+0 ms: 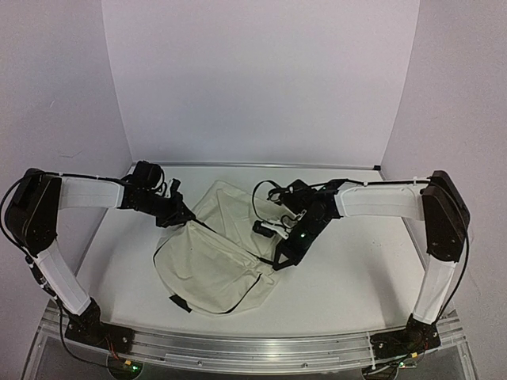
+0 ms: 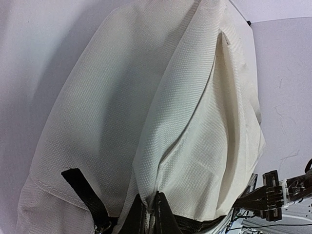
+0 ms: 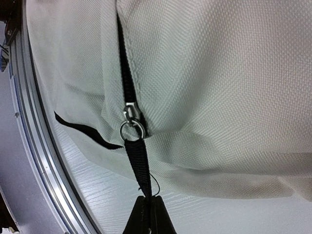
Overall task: Pack the student bag
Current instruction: Zip the student bag at the center of the board.
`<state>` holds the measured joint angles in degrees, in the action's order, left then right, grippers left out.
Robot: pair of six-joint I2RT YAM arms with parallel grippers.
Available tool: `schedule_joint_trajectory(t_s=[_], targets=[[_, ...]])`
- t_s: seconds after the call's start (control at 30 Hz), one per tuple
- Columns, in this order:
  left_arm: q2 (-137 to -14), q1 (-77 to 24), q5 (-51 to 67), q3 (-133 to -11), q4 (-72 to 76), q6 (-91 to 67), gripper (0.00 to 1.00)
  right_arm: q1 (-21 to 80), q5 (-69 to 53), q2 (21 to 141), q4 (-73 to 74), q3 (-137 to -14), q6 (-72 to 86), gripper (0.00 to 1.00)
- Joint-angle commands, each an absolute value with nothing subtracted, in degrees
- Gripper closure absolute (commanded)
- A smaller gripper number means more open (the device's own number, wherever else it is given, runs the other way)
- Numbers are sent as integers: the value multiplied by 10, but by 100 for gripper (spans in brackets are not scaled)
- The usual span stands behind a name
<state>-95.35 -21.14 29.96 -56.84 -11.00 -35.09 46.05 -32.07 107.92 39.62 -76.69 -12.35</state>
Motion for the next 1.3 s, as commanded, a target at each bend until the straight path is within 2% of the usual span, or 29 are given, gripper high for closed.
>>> schedule_joint_trajectory(t_s=[0.0, 0.2, 0.47, 0.63, 0.73, 0.83, 0.9, 0.93, 1.0, 1.07, 1.27], targets=[[-935, -170, 243, -577, -86, -315, 100, 454, -317, 1082, 488, -783, -113, 100], [-933, -170, 234, -583, -102, -305, 100, 444, -280, 1073, 484, -771, -108, 100], [-968, -169, 230, -617, -108, -301, 100, 440, -262, 1055, 484, -693, -139, 100], [-1018, -171, 275, -672, -100, -300, 100, 442, -317, 1076, 482, -721, -136, 100], [-1061, -188, 279, -745, -132, -281, 98, 453, -361, 1083, 483, -766, -134, 98], [-1072, -207, 263, -792, -175, -267, 75, 454, -390, 1084, 488, -818, -122, 75], [-1042, -210, 244, -785, -179, -273, 49, 448, -391, 1078, 501, -859, -120, 50], [-1014, -210, 226, -771, -179, -277, 39, 437, -389, 1073, 506, -879, -120, 39], [-962, -210, 190, -731, -187, -287, 27, 412, -382, 1064, 508, -914, -118, 24], [-911, -210, 161, -692, -198, -305, 21, 384, -360, 1067, 506, -947, -114, 19], [-771, -231, 119, -516, -188, -432, 19, 340, -261, 1149, 501, -1057, -92, 14]])
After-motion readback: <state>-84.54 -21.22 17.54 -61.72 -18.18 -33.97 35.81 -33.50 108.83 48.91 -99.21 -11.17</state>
